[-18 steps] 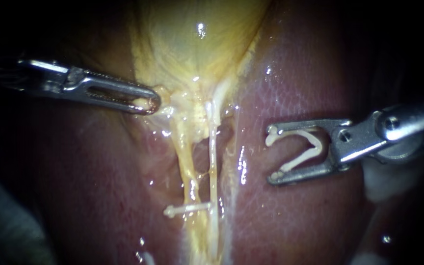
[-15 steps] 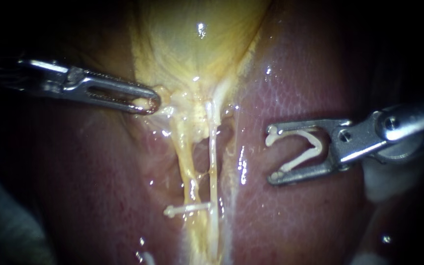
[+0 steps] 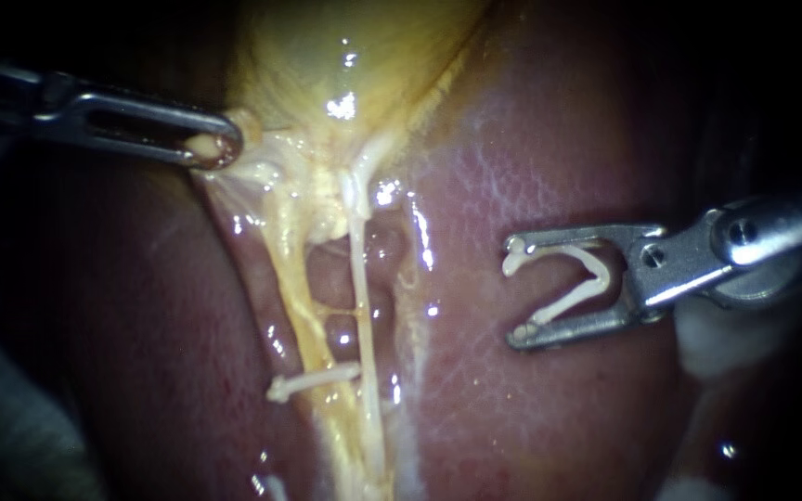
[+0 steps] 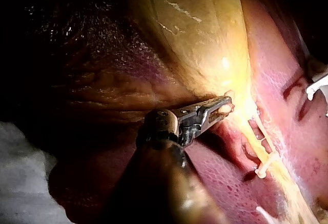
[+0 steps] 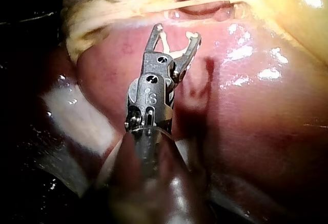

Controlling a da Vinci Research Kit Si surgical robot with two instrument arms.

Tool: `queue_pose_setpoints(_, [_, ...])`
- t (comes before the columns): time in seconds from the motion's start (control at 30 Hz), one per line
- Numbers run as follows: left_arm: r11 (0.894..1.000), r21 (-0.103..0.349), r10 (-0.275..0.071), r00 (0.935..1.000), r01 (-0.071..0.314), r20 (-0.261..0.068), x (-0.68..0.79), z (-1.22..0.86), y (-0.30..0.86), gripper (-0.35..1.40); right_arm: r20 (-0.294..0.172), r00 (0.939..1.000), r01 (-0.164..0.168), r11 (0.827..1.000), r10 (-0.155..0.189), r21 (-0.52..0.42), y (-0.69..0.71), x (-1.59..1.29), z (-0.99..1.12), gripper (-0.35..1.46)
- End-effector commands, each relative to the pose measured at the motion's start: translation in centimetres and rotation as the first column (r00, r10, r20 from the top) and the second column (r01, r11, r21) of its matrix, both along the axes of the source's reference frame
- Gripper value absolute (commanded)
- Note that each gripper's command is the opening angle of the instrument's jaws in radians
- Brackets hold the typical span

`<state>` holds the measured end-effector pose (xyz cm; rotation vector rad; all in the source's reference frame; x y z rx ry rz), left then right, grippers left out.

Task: Clipping second clip left tube

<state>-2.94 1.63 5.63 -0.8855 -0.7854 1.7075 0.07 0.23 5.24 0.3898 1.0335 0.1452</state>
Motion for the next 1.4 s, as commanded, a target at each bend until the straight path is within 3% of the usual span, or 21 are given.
queue_pose_setpoints(0.03, [1.000,-0.002,-0.005,1.0000,0.005,0.002,0.01,-0.01,0.01,-0.35,0.000,1.0000,0.000,1.000,0.000,0.000,0.00,0.00,0.00,0.50])
queue_pose_setpoints(0.3, [1.000,-0.009,-0.006,1.0000,0.006,0.000,-0.01,0.00,-0.02,-0.35,0.005,1.0000,-0.003,1.000,0.003,0.005,-0.06,0.13,0.01,0.50])
queue_pose_setpoints(0.43, [1.000,-0.009,-0.006,1.0000,0.006,0.000,-0.01,0.00,-0.02,-0.35,-0.032,0.9994,0.019,0.998,-0.017,0.067,-0.11,0.26,0.02,0.50])
queue_pose_setpoints(0.83, [1.000,-0.009,-0.007,1.0000,0.007,0.000,-0.02,-0.01,-0.02,-0.35,-0.063,0.9980,0.013,0.986,-0.003,0.169,-0.28,0.66,0.21,0.49])
queue_pose_setpoints(1.4, [1.000,-0.009,-0.007,1.0000,0.007,-0.001,-0.02,-0.02,-0.03,-0.35,-0.119,0.9909,-0.019,0.943,0.063,0.333,-0.44,1.21,0.61,0.50])
